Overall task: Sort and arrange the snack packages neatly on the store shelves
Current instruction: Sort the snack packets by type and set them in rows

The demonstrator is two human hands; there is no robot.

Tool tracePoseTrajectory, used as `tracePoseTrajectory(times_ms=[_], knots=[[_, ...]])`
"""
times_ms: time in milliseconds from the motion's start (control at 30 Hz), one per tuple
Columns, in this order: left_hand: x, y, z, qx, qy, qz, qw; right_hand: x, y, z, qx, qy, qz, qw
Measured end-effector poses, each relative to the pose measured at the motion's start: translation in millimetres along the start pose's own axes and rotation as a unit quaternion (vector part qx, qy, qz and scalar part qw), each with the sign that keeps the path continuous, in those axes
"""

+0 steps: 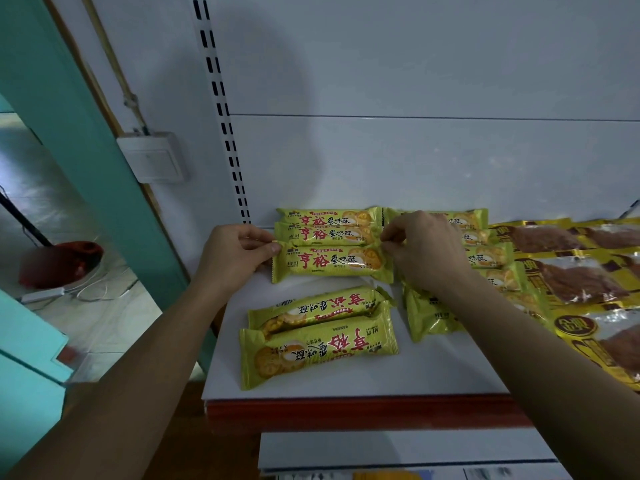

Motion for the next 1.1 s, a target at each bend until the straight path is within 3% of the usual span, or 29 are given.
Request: tracePoseTrajectory(times_ms=[200,333,433,600,667,800,967,1100], knots=[[-0.2,2.5,3.4,0.006,0.001,-0.018,1.0,-10.1,7.0,3.4,-0.03,0.046,-0.066,0.996],[-11.8,8.9,17.6,0.054,0.034,-0.101,0.993,-26.8,12.8,15.3,-0.048,0.063,-0.11,0.991],[-18.2,18.3,42.6,0.076,0.007,-0.158,0.984,-24.9,4.9,32.2,-0.099,-0.016,-0.1,0.99],[-11.0,22.0,87.1,0.083,-0.163,-0.242,0.953,-7.5,-19.5,64.7,-0.194,-0.163,-0.056,0.966],[-12.3,16.9,94.4,0.097,-0.187,-0.223,0.952,-6.4,-20.7,69.4,-0.191,-0.177,-0.051,0.964],[-21.3,5.0,97.0,0.084,-0.159,-0.15,0.972,-4.3,-15.7,68.2,-0.191,-0.194,-0.027,0.962],[-19.2,0.1,94.7,0.084,-0.177,-0.119,0.973,1.3,-15.2,60.1,-0.194,-0.129,-0.066,0.97],[-17.4,4.0,84.7,0.102,-0.101,-0.09,0.986,4.2,-12.9,52.0,-0.156,-0.091,-0.167,0.969]])
Point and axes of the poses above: each hand's wrist, its own z-axis away from the middle knuckle, its own x-axis out of the palm, y = z × x, the point moved 5 cm from there along -z, towards the middle knuckle, and after that the axes turned 10 degrees about -y, right-handed, at the moved point
